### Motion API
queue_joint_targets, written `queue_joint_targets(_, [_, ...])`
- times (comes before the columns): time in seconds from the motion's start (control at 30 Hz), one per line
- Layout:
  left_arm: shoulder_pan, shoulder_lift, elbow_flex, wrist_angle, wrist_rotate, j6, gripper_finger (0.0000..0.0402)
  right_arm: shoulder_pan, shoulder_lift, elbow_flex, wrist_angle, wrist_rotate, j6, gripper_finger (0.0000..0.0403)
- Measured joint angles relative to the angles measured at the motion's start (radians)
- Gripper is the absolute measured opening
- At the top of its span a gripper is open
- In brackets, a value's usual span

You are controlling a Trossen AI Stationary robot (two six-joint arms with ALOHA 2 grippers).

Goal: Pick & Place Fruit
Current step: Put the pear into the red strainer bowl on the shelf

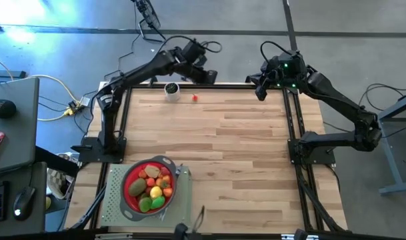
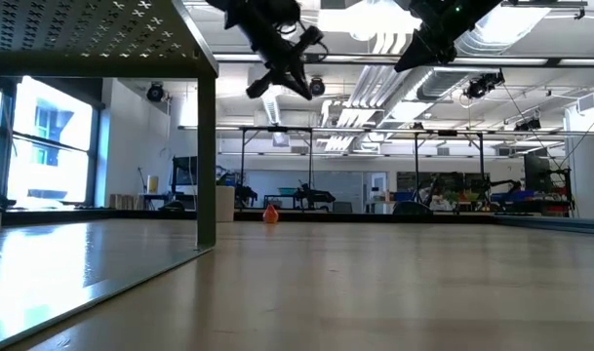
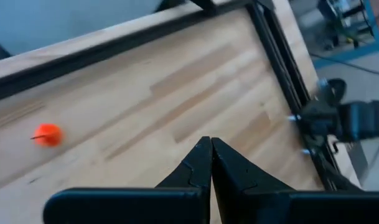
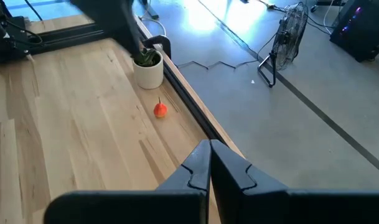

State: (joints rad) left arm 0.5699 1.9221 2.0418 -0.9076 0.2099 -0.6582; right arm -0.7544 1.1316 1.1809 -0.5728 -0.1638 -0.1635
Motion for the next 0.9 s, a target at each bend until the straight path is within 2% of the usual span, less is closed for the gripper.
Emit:
queue_joint_targets(0.17, [-0.05, 0.0, 0.0, 0.075, -0.015, 0.0, 0.0003, 0.0, 0.0, 0.0, 0.001, 0.0, -0.02, 0.0003])
queue_joint_targets(0.33, [-0.048, 0.0, 0.0, 0.119, -0.026, 0.003, 0.0003, 0.0, 0.0, 0.0, 0.001, -0.012, -0.024, 0.0003])
queue_joint_targets(0.4, [-0.047, -0.002, 0.0, 0.125, -0.034, 0.032, 0.0003, -0.001, 0.007, 0.0, 0.001, -0.092, -0.045, 0.0003])
queue_joint_targets(0.53, [-0.064, -0.033, -0.001, 0.129, -0.118, 0.148, 0.0001, 0.0, 0.076, 0.0, 0.002, -0.403, -0.068, 0.0003])
queue_joint_targets(0.6, [-0.069, -0.054, -0.001, 0.11, -0.171, 0.203, 0.0001, 0.004, 0.129, 0.0, 0.01, -0.472, -0.052, 0.0003])
queue_joint_targets(0.73, [-0.081, -0.086, -0.001, 0.064, -0.249, 0.271, 0.0001, 0.035, 0.253, -0.001, 0.073, -0.435, -0.008, 0.0003])
queue_joint_targets(0.9, [-0.08, -0.105, -0.004, -0.048, -0.349, 0.32, 0.0, 0.084, 0.387, -0.001, 0.211, -0.449, 0.062, 0.0003])
